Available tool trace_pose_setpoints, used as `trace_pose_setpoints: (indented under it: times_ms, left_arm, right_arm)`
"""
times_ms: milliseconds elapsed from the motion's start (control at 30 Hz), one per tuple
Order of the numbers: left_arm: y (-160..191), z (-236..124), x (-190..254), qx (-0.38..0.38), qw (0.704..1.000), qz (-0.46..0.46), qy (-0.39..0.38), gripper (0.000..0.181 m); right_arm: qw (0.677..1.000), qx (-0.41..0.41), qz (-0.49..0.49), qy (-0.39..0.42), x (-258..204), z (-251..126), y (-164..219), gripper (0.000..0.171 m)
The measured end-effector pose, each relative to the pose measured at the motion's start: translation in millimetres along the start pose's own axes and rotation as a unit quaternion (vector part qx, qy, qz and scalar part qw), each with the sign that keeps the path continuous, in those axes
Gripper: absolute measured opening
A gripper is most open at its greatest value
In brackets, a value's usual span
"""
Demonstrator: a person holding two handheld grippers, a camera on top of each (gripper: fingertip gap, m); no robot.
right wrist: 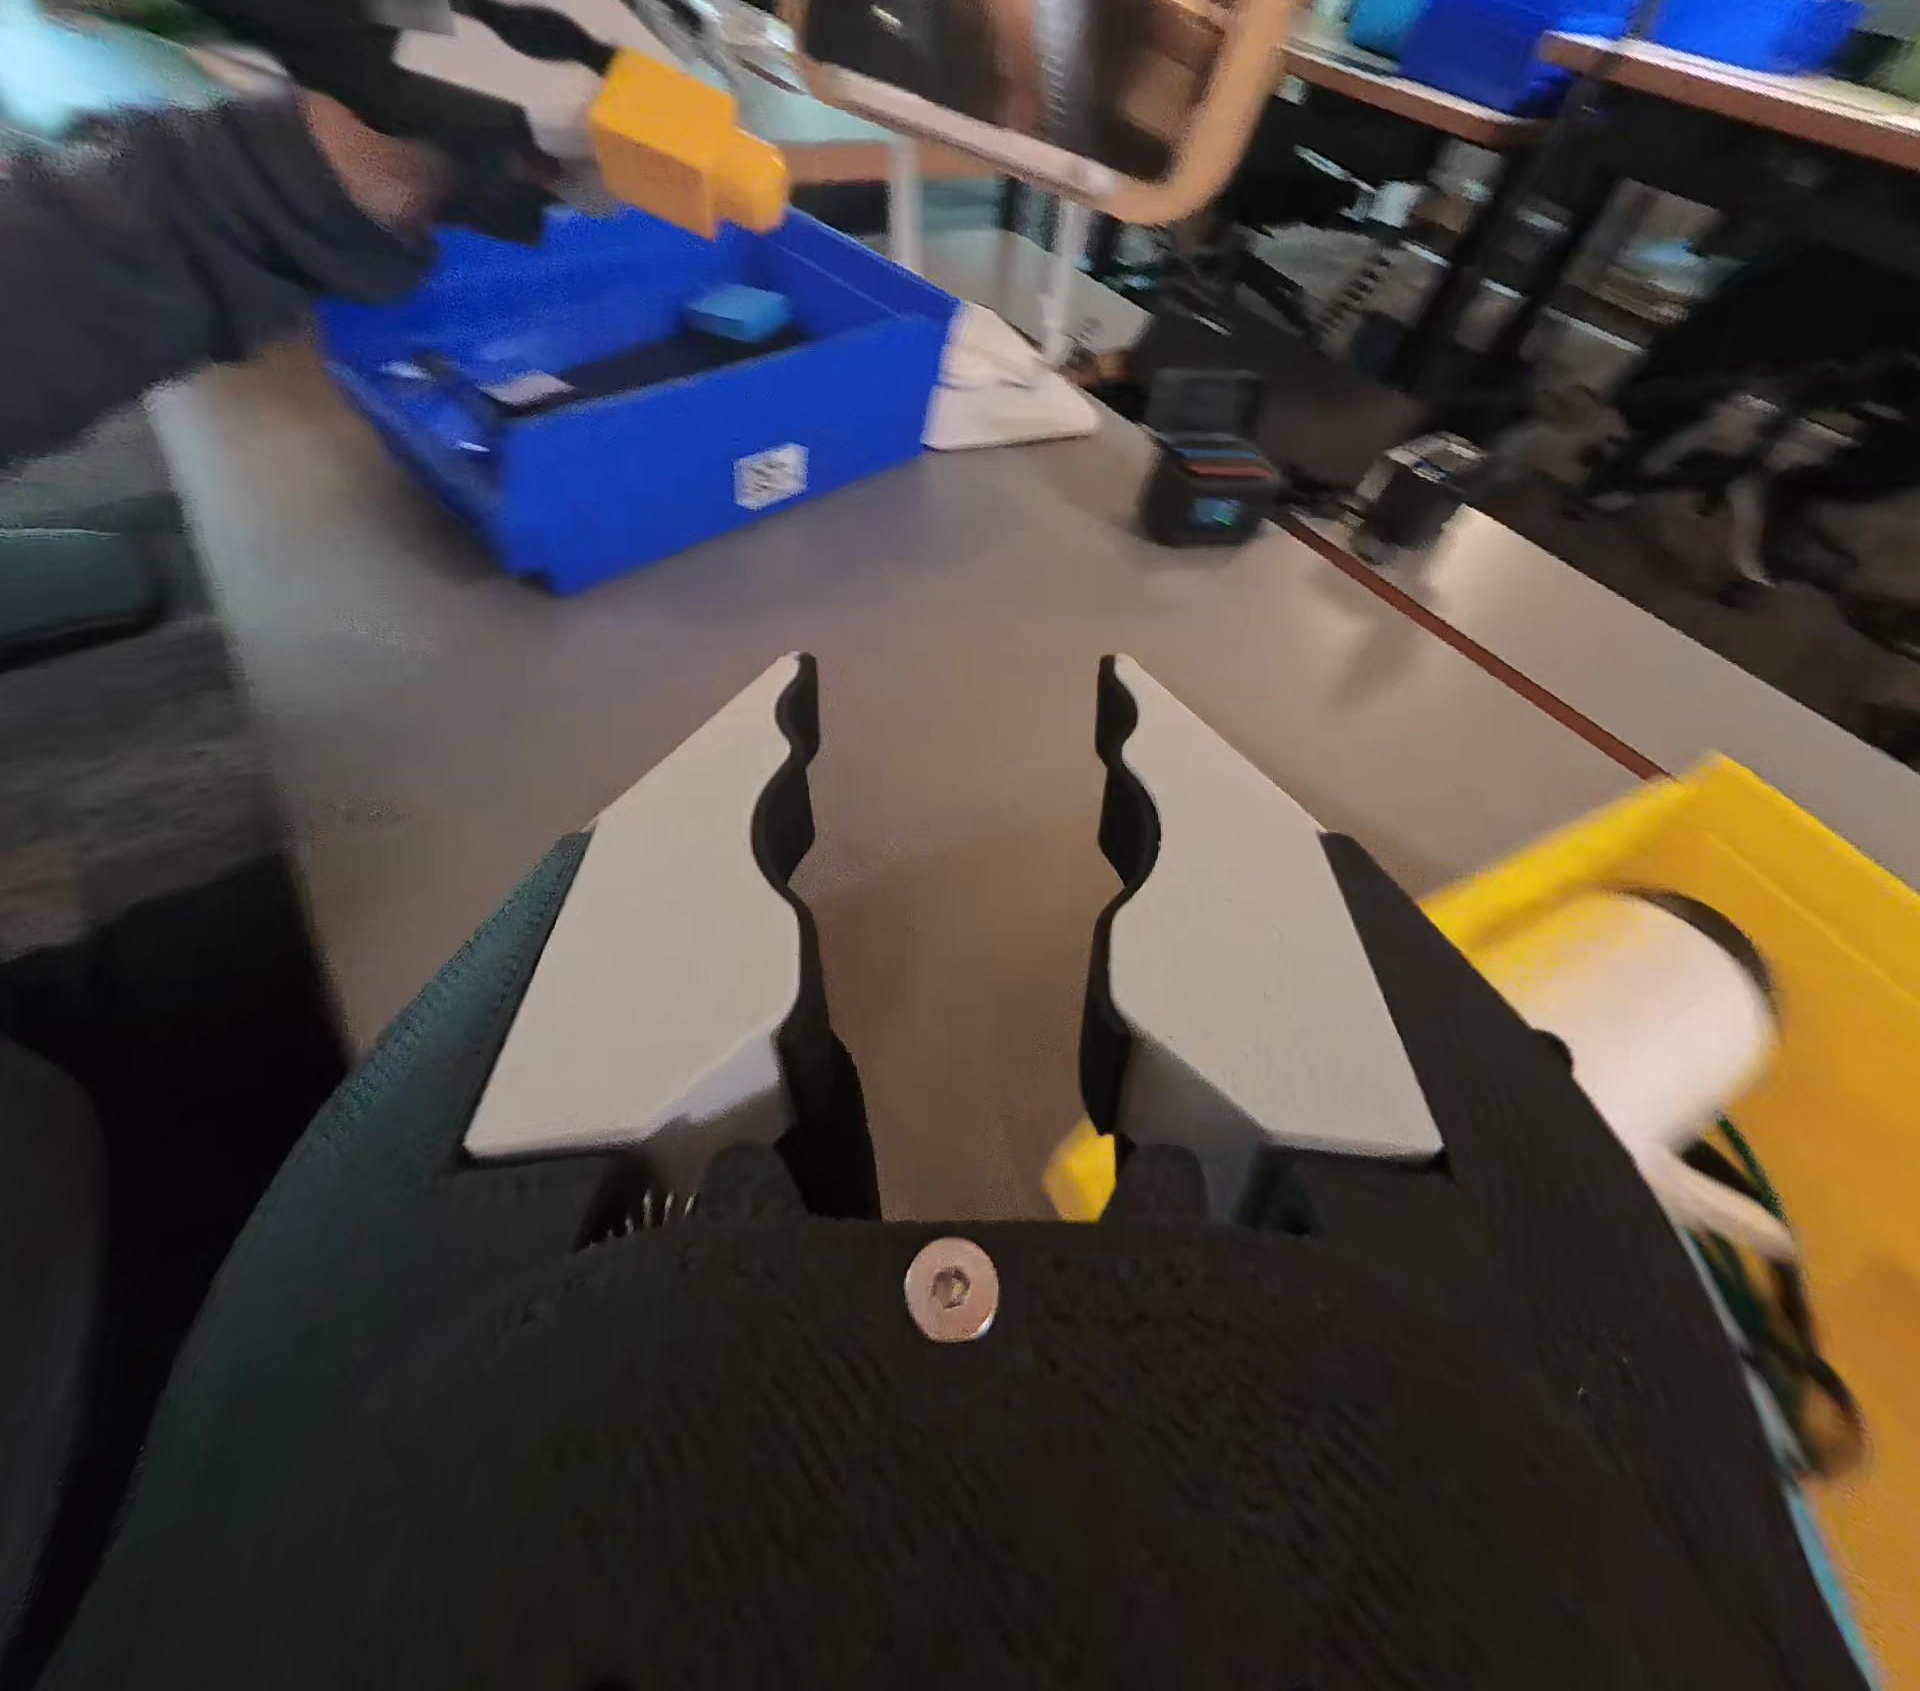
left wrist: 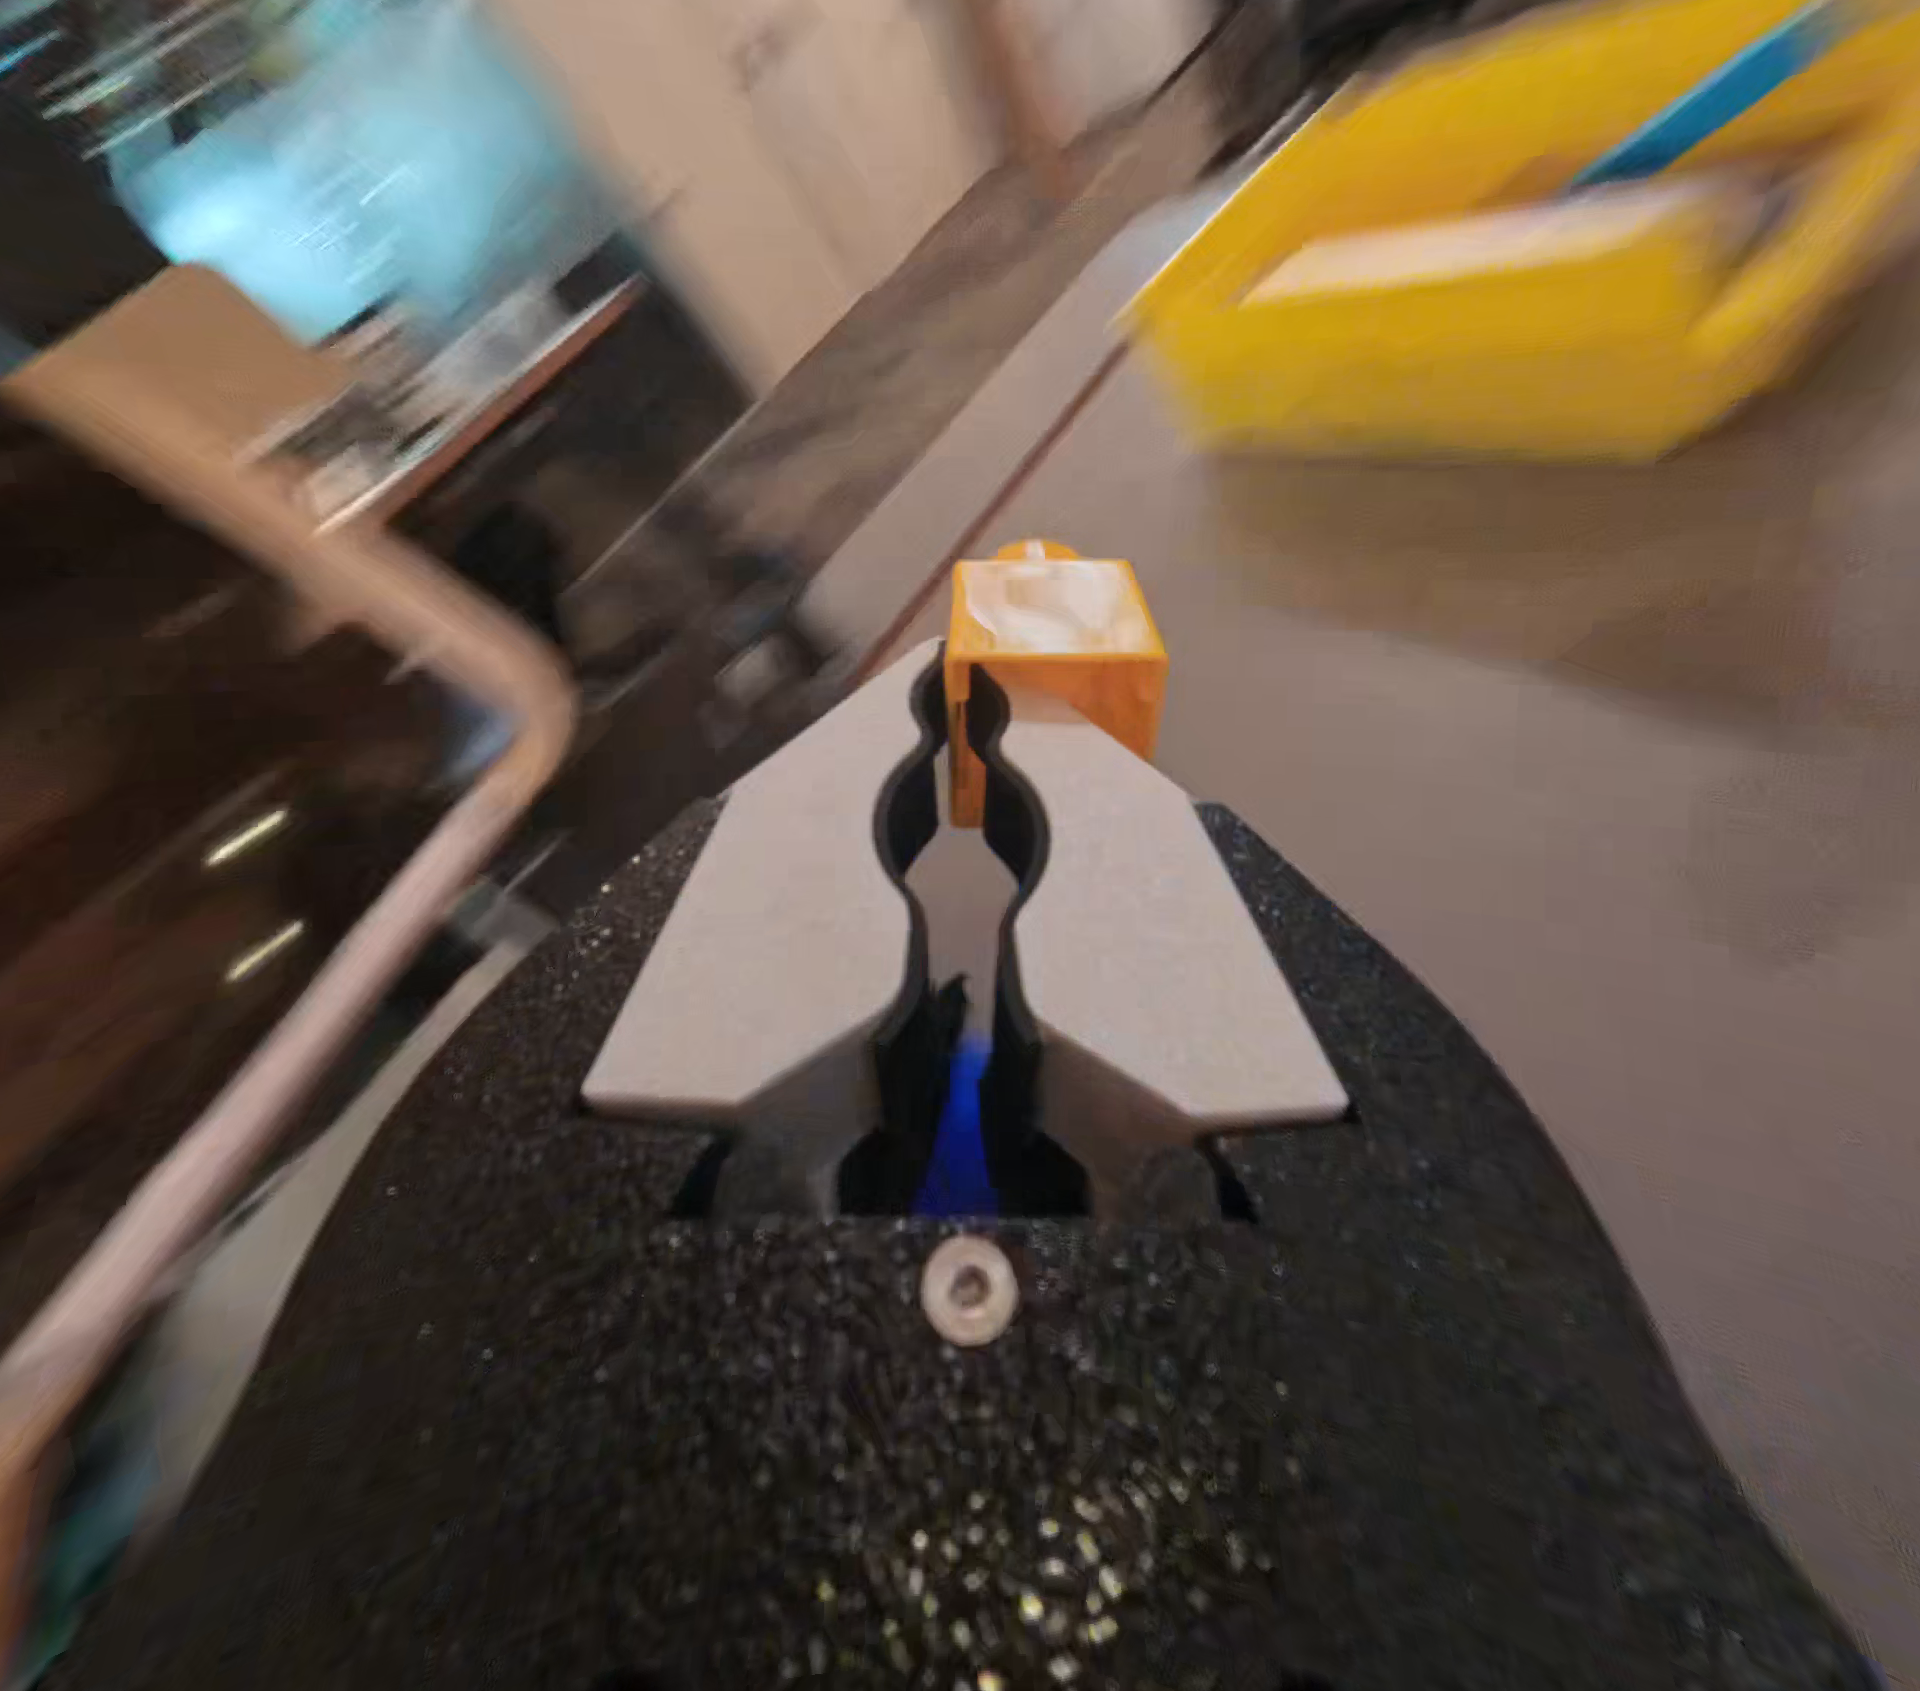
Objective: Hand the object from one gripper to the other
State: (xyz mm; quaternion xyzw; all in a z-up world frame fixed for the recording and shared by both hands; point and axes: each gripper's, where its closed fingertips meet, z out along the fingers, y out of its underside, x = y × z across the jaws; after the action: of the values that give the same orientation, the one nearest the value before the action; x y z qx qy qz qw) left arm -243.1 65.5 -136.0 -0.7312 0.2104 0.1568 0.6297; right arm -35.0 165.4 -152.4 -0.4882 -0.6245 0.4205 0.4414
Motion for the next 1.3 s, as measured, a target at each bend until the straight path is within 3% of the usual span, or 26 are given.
trace_pose_setpoints:
  times_ms: [133,233,333,500,600,767,833,900,1000,1133,1300]
  left_arm:
    - [-67.2,-8.2,87.9,0.154,0.974,-0.042,0.162,0.0]
    - [-89.5,-4.2,131.6,0.218,0.945,-0.077,0.231,0.0]
    - [-89.1,14.3,157.3,0.232,0.937,-0.09,0.247,0.0]
    - [-79.4,28.7,183.3,0.254,0.935,-0.036,0.244,0.0]
    - [-81.7,26.3,184.9,0.288,0.927,-0.034,0.239,0.0]
    - [-72.3,30.3,190.4,0.253,0.928,-0.072,0.262,0.001]
    - [-66.0,32.7,190.9,0.221,0.923,-0.12,0.292,0.025]
    - [-63.3,31.5,188.2,0.201,0.897,-0.203,0.336,0.046]
    - [-63.4,25.3,190.2,0.188,0.837,-0.308,0.412,0.06]
    - [-66.9,19.7,200.4,0.172,0.767,-0.382,0.485,0.067]
    - [-68.2,15.7,204.2,0.164,0.722,-0.422,0.524,0.072]
  right_arm:
    - [0.983,0.066,0.074,-0.155,-51.5,9.9,-17.6,0.051]
    - [0.968,0.061,0.111,-0.216,-75.2,22.3,-15.0,0.052]
    - [0.969,0.029,0.084,-0.23,-91.4,31.7,-4.0,0.057]
    - [0.956,0.034,0.116,-0.268,-104.7,28.4,-11.8,0.057]
    - [0.954,0.01,0.114,-0.279,-111.8,29.9,-5.5,0.046]
    - [0.964,-0.015,0.072,-0.256,-108.5,32.8,5.3,0.044]
    - [0.97,-0.008,0.038,-0.241,-104.6,31.7,6.1,0.044]
    - [0.973,0.013,-0.016,-0.23,-103.5,28.2,3.7,0.044]
    - [0.969,0.058,-0.104,-0.216,-107.0,21.0,-4.7,0.044]
    - [0.948,0.108,-0.232,-0.187,-113.5,11.7,-11.5,0.044]
    - [0.932,0.137,-0.289,-0.171,-116.3,6.6,-15.7,0.044]
